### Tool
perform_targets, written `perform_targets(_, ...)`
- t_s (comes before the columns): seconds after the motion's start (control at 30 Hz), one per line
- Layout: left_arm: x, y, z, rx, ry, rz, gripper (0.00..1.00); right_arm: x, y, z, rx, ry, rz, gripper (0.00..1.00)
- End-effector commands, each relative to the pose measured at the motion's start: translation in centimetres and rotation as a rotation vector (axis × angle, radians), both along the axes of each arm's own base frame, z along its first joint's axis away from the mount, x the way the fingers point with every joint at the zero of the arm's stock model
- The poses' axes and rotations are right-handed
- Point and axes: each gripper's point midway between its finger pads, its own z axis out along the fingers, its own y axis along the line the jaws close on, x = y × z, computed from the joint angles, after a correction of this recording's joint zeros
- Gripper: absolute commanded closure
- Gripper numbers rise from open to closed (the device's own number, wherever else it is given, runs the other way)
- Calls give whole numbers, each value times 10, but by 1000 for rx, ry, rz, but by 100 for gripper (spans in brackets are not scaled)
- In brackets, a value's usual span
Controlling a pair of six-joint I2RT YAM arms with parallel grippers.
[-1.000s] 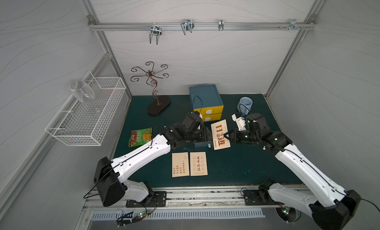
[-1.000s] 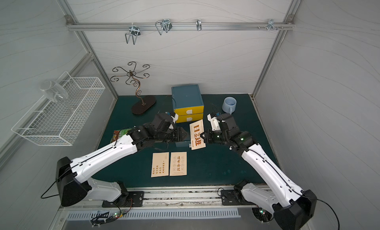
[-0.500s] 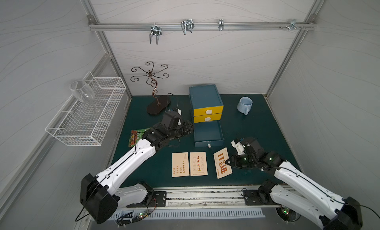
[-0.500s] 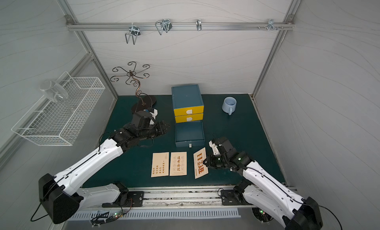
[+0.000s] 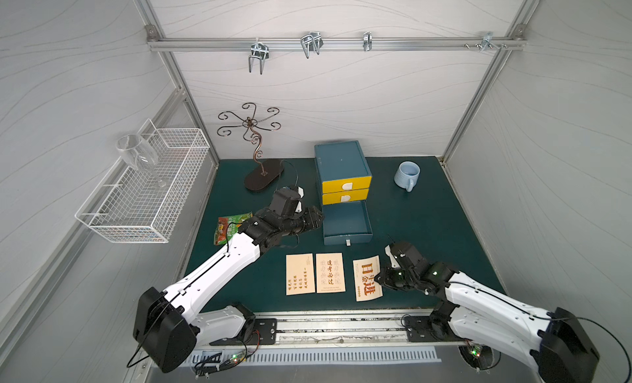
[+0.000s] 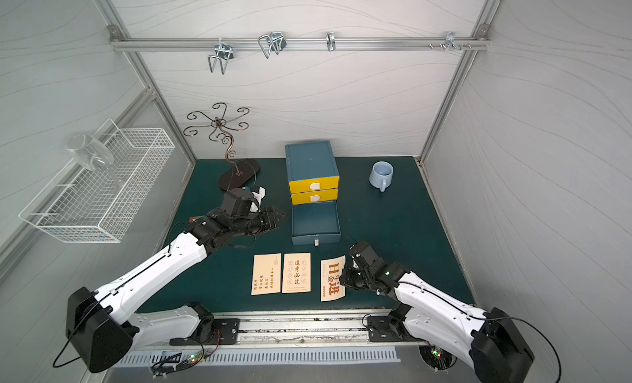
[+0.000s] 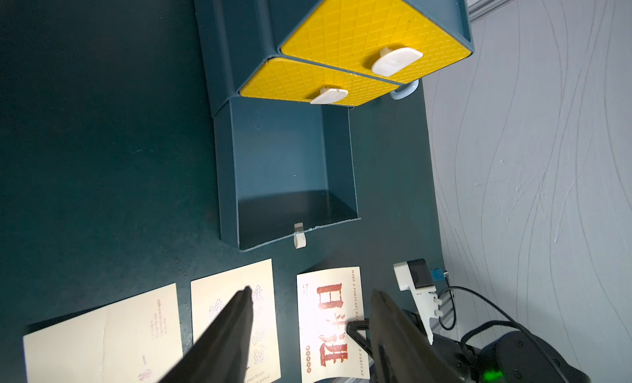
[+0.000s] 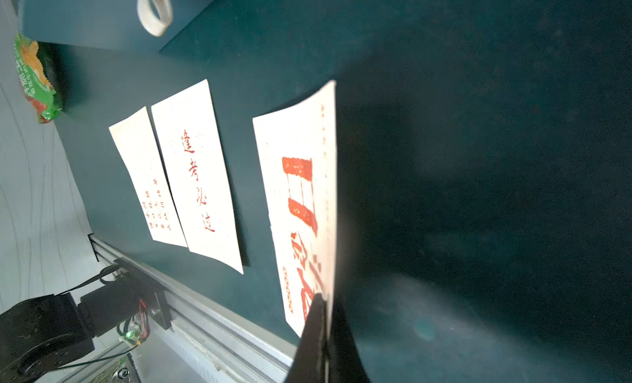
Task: Take the postcards out of the drawer
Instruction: Place the postcard at the center of the board.
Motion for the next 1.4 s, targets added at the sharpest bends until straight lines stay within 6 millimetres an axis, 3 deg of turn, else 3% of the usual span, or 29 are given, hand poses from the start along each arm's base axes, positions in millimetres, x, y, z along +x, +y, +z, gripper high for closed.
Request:
perform_targets(0.0,6,-2,14,-24,-54,-10,40,8,3,-2,-8,-27,-10,100)
perform_targets(0.43,9,-6,5,-28,-30,-18,39,25,10,-13,-81,-52,14,100)
perform_targets(0.73,12,-3,-1,-30,-11,-16,39,26,7,-21,-99,-39,-2,98)
perform_targets(1.03,14,-1,-4,-26,-3,-10,38,28,-9,-22,-161,-35,-23,80)
perform_targets(1.37,18,-4,1,-36,-9,-14,38,31,-11,-14,-160,-46,-22,59)
